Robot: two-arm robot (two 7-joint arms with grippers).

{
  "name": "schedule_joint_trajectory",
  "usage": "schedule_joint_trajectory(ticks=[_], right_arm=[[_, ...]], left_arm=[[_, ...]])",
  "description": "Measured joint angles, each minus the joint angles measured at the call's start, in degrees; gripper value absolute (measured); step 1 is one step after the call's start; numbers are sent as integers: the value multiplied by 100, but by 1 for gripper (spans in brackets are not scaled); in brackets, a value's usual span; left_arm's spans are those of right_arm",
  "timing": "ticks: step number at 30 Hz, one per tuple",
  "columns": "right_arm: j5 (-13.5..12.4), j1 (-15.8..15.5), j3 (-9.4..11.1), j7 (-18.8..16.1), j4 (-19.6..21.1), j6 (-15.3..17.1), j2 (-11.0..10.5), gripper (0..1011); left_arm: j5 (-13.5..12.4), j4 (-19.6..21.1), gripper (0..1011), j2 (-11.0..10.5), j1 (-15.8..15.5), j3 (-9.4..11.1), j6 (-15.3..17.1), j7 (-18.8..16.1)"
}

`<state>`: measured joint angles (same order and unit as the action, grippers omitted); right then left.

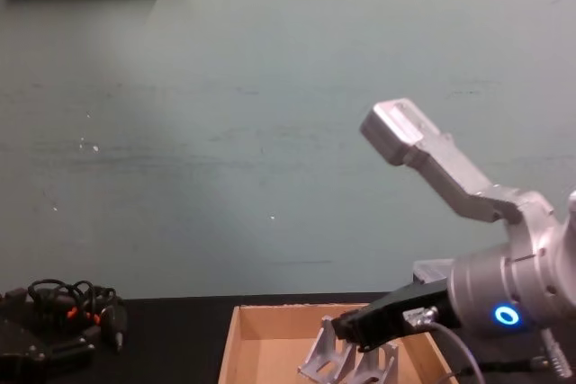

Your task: Use one hand to pick up the angle iron from the table and place it into the box.

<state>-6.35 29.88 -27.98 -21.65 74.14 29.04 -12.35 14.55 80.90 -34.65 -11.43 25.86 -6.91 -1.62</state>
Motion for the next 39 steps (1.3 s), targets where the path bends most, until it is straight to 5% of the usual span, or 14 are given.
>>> schedule_joint_trajectory(ticks=[19,29,39], right_arm=[[237,379,-54,-101,-967,-200,402,61],[239,371,-51,-98,-941,-197,395,61],[238,360,-52,-90,-918,-186,389,354]], left_arm=[[0,0,1011,0,0,0,0,0],[0,0,1011,0,0,0,0,0],[0,0,1011,0,0,0,0,0]])
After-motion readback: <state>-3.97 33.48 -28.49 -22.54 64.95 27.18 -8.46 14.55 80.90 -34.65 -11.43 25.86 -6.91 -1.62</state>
